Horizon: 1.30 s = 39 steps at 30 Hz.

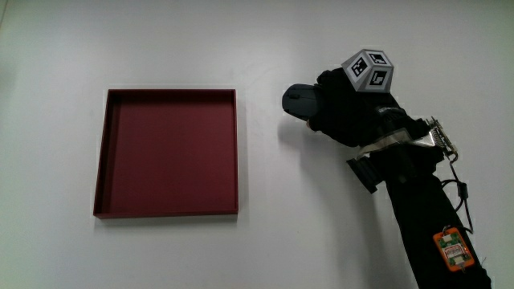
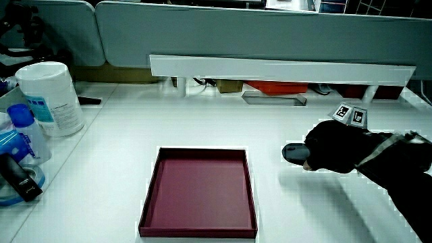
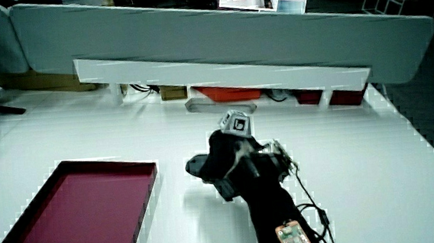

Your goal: Place mouse on desk

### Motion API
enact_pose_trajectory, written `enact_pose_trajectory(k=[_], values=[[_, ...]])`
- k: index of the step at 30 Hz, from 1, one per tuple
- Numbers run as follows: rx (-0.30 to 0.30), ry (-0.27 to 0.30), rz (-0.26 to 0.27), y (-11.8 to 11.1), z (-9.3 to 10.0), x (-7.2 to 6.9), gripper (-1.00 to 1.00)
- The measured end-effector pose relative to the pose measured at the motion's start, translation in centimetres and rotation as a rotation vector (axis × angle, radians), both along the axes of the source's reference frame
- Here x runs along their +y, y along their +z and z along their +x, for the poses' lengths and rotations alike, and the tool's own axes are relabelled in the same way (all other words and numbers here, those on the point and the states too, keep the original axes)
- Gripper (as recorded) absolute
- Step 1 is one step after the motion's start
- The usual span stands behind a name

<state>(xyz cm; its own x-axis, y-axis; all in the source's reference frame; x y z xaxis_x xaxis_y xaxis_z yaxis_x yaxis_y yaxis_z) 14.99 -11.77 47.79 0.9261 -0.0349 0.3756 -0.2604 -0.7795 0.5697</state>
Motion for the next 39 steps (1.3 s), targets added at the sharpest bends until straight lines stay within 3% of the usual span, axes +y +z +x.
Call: enact_pose_trajectory(k=[8, 19, 31, 37, 39], values=[[0.038, 0.04, -0.045, 2.2, 1.5, 0.2, 0.0], [0.084, 0.06, -0.06, 4.4, 2.2, 0.7, 0.0], [0.057, 0.086, -0.08, 5.6, 2.8, 1.5, 0.0], [0.067, 0.102, -0.105, 6.3, 3.3, 1.8, -0.35], [0.04, 0.1, -0.112, 6.0, 3.2, 1.9, -0.47]])
